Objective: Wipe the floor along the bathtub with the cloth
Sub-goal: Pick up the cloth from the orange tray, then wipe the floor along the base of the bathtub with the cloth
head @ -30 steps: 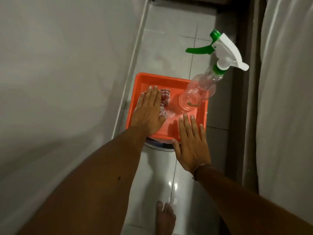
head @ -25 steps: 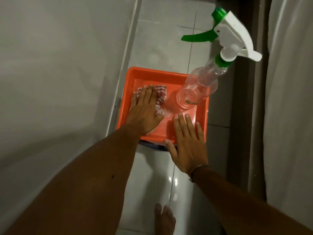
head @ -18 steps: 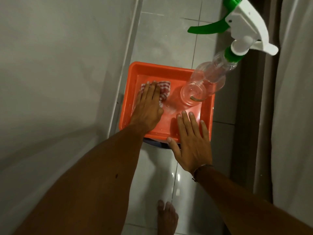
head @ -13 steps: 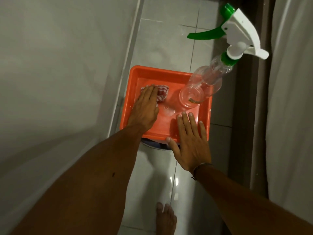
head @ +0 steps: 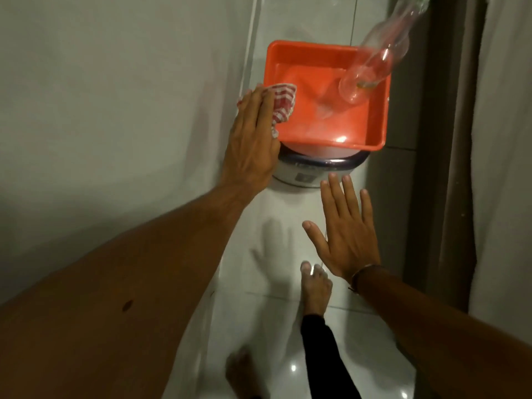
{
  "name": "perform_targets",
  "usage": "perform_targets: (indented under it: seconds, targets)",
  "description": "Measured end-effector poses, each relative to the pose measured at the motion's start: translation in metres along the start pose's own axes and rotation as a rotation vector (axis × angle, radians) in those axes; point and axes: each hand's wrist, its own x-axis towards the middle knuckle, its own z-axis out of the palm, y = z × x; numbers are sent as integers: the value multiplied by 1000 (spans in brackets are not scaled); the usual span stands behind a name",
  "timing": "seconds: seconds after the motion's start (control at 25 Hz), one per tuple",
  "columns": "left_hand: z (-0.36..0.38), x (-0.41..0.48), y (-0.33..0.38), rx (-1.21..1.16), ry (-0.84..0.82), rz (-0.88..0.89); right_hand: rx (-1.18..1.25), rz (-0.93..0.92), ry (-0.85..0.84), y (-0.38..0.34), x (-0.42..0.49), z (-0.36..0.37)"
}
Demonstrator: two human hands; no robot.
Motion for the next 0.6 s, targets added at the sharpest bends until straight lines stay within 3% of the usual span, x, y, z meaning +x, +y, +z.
perform_targets:
  seconds: [0.16,0.32,0.6]
  targets:
    - [8,-97,-41,58,-45,-12,-39,80,-88,-36,-81,43]
    - [55,-190,-93,151,-213,-94,-29,123,-193,-61,-141,109]
    - [181,-252,-176,193,-306,-124,-10,138,-285,-45,-165,238]
